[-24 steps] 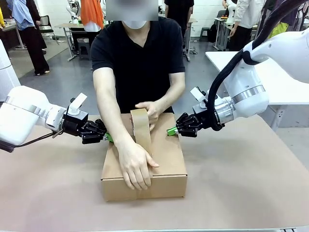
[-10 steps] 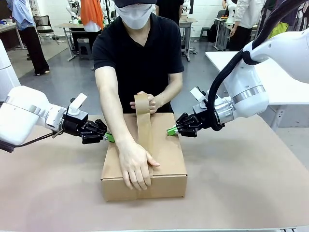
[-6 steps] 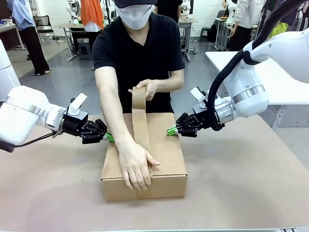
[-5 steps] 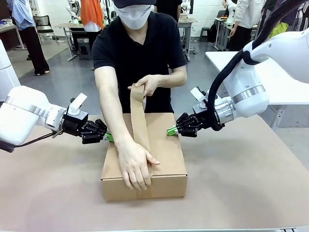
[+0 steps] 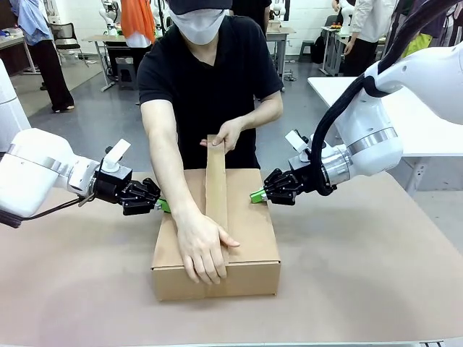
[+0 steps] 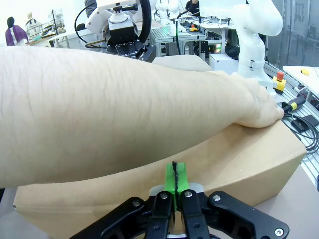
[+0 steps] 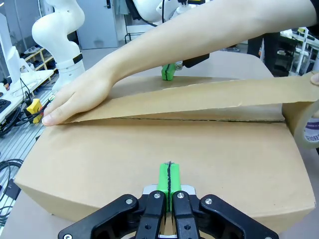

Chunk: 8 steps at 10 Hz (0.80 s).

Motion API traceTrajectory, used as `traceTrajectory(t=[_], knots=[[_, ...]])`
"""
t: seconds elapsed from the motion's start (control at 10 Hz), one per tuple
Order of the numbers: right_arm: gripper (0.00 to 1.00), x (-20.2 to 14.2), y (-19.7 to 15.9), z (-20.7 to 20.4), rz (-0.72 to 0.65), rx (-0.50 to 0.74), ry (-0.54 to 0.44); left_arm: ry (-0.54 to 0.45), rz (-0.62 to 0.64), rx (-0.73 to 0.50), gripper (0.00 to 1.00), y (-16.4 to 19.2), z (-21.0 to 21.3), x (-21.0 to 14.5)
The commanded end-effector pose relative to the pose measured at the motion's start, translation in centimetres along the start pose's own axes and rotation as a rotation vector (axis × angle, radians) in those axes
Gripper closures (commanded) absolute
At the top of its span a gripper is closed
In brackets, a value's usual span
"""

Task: Wrap the clocks to prevent damage.
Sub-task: After the human seals the box with tape, release both hands from the side flaps of the Package Box.

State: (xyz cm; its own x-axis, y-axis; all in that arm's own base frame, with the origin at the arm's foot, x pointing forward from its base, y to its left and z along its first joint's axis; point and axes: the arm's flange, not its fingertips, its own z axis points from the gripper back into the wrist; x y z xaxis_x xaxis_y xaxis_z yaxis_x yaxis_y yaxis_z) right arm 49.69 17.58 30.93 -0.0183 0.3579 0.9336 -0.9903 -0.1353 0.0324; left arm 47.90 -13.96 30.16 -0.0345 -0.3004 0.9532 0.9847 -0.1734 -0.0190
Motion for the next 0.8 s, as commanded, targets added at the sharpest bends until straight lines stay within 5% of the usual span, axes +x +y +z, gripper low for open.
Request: traceTrajectory(t=[0.0,0.7], knots=[[0.99,-0.28,0.03,-0.28,-0.006,-0.004,0.006,0.009,0.000,0.008,1.00,-0.03,0.00,-0.18],[0.99,-0.28,0.03,-0.28,-0.006,-0.004,0.006,0.009,0.000,0.008,1.00,-0.03,0.00,-0.18]])
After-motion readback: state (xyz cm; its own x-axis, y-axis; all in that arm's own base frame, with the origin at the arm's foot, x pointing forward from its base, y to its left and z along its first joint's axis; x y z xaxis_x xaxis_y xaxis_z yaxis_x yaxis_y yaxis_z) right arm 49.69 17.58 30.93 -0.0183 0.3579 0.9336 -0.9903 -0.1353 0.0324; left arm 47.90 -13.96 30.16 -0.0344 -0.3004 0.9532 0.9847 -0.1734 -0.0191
